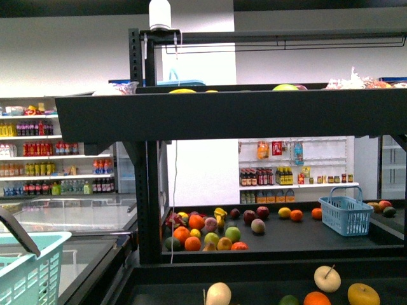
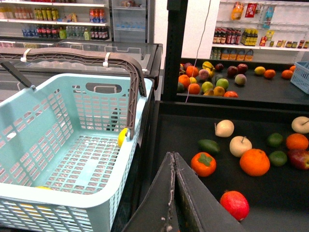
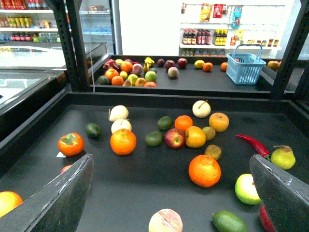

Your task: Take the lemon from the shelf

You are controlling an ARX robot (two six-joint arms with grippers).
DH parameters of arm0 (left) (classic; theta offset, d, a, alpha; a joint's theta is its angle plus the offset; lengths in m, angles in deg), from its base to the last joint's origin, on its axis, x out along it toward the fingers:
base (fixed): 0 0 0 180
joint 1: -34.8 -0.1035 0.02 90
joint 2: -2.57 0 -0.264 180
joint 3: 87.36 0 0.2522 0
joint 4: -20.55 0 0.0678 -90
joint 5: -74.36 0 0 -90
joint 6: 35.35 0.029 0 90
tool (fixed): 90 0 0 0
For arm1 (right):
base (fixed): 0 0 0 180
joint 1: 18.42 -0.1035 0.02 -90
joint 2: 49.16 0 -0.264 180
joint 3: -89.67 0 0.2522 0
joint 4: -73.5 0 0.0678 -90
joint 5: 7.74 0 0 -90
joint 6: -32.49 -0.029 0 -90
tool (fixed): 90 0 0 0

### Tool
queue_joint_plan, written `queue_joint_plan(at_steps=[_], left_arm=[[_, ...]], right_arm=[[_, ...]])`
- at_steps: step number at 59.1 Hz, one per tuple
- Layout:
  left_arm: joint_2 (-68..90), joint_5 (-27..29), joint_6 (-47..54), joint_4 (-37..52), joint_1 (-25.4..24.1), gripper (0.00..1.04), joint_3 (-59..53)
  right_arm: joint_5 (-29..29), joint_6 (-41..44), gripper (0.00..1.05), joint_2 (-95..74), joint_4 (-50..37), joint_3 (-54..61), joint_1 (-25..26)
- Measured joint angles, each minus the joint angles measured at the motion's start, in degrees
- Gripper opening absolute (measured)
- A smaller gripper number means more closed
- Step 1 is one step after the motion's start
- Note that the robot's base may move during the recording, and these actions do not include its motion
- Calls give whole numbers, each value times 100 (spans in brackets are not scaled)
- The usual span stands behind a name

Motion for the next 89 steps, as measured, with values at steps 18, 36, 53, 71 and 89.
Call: queue_joint_plan(at_steps=[18, 36, 53, 71, 89], left_arm=[[-627, -2, 11, 83, 2, 3, -706], [-1163, -2, 17, -37, 2, 3, -1073], [-1716, 0, 20, -389, 2, 3, -1266], [-2673, 2, 22, -1147, 4, 10, -1447], [-2673, 2, 22, -1147, 4, 72, -1447]], right_arm=[[0, 0, 97, 0, 0, 0, 0], [0, 0, 97, 0, 0, 0, 0], [0, 0, 97, 0, 0, 0, 0], [0, -9, 97, 4, 0, 0, 0], [-2, -9, 97, 4, 0, 0, 0]])
